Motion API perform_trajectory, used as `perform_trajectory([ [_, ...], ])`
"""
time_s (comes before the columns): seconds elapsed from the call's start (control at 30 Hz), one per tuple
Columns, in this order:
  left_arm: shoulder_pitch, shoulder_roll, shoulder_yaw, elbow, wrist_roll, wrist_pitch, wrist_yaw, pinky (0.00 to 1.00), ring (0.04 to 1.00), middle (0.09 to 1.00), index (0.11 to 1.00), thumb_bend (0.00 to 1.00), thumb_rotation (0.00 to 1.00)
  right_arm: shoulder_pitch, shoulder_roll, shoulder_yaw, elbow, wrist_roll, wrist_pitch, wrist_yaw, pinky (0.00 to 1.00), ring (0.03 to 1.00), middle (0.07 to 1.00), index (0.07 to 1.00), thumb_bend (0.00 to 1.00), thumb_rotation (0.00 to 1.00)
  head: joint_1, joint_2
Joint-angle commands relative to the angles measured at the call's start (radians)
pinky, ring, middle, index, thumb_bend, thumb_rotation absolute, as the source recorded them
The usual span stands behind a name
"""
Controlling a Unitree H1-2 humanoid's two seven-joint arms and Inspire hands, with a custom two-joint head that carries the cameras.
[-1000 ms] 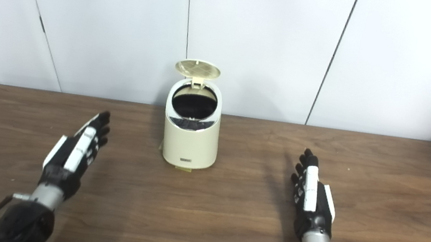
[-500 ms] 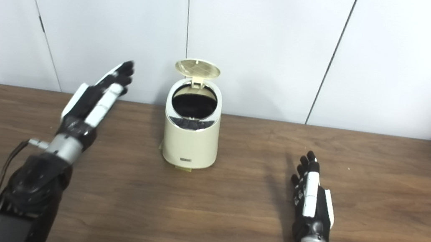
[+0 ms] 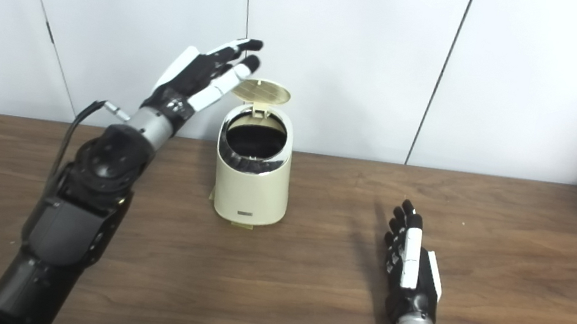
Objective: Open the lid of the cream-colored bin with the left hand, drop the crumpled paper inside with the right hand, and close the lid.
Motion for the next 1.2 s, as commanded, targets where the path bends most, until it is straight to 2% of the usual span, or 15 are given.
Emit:
perform_trajectory([
  [0.0, -0.086, 0.005, 0.001, 0.005, 0.019, -0.015, -0.001, 0.97, 0.990, 0.979, 0.908, 0.60, 0.87, -0.003, 0.005, 0.016, -0.027, 0.007, 0.025, 0.017, 1.00, 0.994, 0.988, 1.000, 0.62, 1.00, -0.003, 0.000],
  [0.1, -0.118, 0.013, -0.020, 0.032, 0.047, 0.000, -0.014, 0.98, 0.984, 0.959, 0.901, 0.61, 0.90, -0.001, 0.007, 0.022, -0.033, 0.009, 0.038, 0.018, 1.00, 0.982, 0.987, 1.000, 0.64, 1.00, -0.005, 0.001],
  [0.2, -0.144, 0.031, -0.052, 0.064, 0.090, -0.016, -0.026, 0.96, 0.986, 0.955, 0.883, 0.60, 0.93, 0.000, 0.013, 0.021, -0.038, 0.020, 0.051, 0.018, 1.00, 0.973, 0.982, 1.000, 0.64, 1.00, -0.007, 0.004],
  [0.4, -0.151, 0.086, -0.148, 0.043, 0.263, -0.023, -0.025, 0.82, 0.947, 0.931, 0.850, 0.61, 0.96, 0.003, 0.014, 0.029, -0.047, 0.016, 0.062, 0.012, 1.00, 0.973, 0.977, 1.000, 0.65, 1.00, -0.011, 0.009],
  [0.53, -0.157, 0.124, -0.213, 0.022, 0.404, 0.003, -0.039, 0.79, 0.923, 0.913, 0.810, 0.64, 0.98, 0.003, 0.014, 0.032, -0.049, 0.015, 0.069, 0.012, 1.00, 0.984, 0.978, 1.000, 0.65, 1.00, -0.015, 0.012],
  [0.7, -0.150, 0.131, -0.229, 0.000, 0.513, 0.019, -0.042, 0.81, 0.906, 0.895, 0.770, 0.66, 0.93, 0.003, 0.014, 0.034, -0.051, 0.011, 0.086, 0.005, 1.00, 0.987, 0.982, 1.000, 0.67, 1.00, -0.018, 0.016],
  [0.87, -0.148, 0.132, -0.249, -0.004, 0.628, 0.037, -0.048, 0.90, 0.951, 0.902, 0.718, 0.65, 0.92, 0.004, 0.006, 0.044, -0.048, 0.005, 0.103, 0.011, 0.98, 0.993, 0.991, 1.000, 0.65, 1.00, -0.017, 0.018],
  [1.03, -0.141, 0.128, -0.246, -0.006, 0.664, 0.025, -0.064, 0.87, 0.944, 0.892, 0.702, 0.64, 0.90, 0.004, 0.001, 0.049, -0.047, 0.006, 0.113, 0.010, 0.98, 0.993, 0.991, 1.000, 0.65, 1.00, -0.017, 0.019],
  [1.17, -0.132, 0.124, -0.229, -0.028, 0.643, 0.020, -0.100, 0.86, 0.946, 0.899, 0.695, 0.63, 0.90, 0.002, 0.002, 0.049, -0.047, -0.001, 0.129, 0.001, 0.99, 0.990, 0.987, 1.000, 0.65, 1.00, -0.018, 0.023],
])
